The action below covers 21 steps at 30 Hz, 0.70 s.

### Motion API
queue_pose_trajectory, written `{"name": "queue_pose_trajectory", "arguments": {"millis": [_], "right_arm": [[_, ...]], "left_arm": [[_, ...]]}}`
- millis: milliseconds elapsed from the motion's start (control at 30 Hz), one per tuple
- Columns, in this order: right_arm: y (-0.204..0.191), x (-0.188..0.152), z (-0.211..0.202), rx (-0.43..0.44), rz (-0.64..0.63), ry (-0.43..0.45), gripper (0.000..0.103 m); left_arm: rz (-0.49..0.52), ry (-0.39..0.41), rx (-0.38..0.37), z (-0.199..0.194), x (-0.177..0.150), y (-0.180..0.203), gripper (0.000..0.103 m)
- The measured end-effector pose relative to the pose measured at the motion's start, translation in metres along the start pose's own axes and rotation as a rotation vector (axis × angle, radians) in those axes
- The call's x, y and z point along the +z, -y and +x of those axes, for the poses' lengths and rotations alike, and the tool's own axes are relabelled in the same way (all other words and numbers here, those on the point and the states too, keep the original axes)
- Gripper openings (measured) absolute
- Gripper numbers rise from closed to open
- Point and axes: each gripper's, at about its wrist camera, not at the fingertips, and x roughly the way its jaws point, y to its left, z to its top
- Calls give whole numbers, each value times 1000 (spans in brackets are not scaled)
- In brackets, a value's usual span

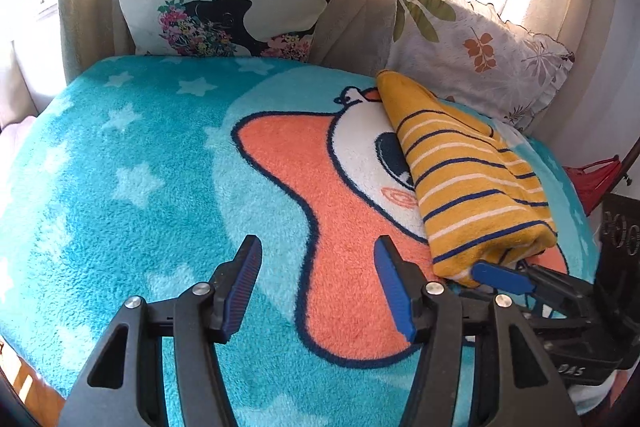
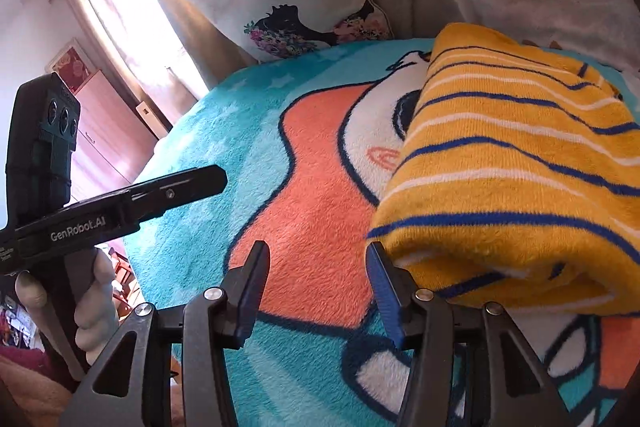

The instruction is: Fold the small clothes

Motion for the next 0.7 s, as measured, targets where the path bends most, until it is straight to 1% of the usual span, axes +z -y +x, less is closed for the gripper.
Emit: {"name": "queue_pose_trajectory", "arguments": {"millis": [67,133,233,300,333,367,400,433,467,500,533,600,667,700], "right_arm": [[2,0,-21,-22,32,50,55],[5,5,-46,-31,64,119,55],[11,18,-78,-103,82,257,55],[22,24,-85,-167,112,326,56],[29,26,-82,-197,131,333,56],[37,26,-72,-242,143,317,56],[43,25,-62,-294,149,284,56],[50,21,-47,-350,156,231,56],[57,17,-31,-390,162,161,56],[61,11,-24,-409,147,134,56],[54,7,-26,-433,97,175,56],[45,2,-28,-488,34,161,57],[43,-3,-33,-502,26,167,61],[45,-5,-35,-491,37,169,61]], "left_arm": [[22,14,32,1,-1,2,58],[46,25,63,3,-2,7,58],[68,26,78,5,-4,12,58],[78,20,81,6,-6,16,58],[83,19,87,6,-6,17,58],[89,17,98,6,-7,19,58],[95,16,107,6,-7,20,59],[101,15,113,6,-8,22,59],[106,14,117,6,-8,23,60],[110,13,119,6,-8,24,61],[115,14,122,6,-8,25,63],[125,13,128,8,-7,29,64],[131,5,119,11,-7,33,64],[135,0,114,12,-7,35,64]]}}
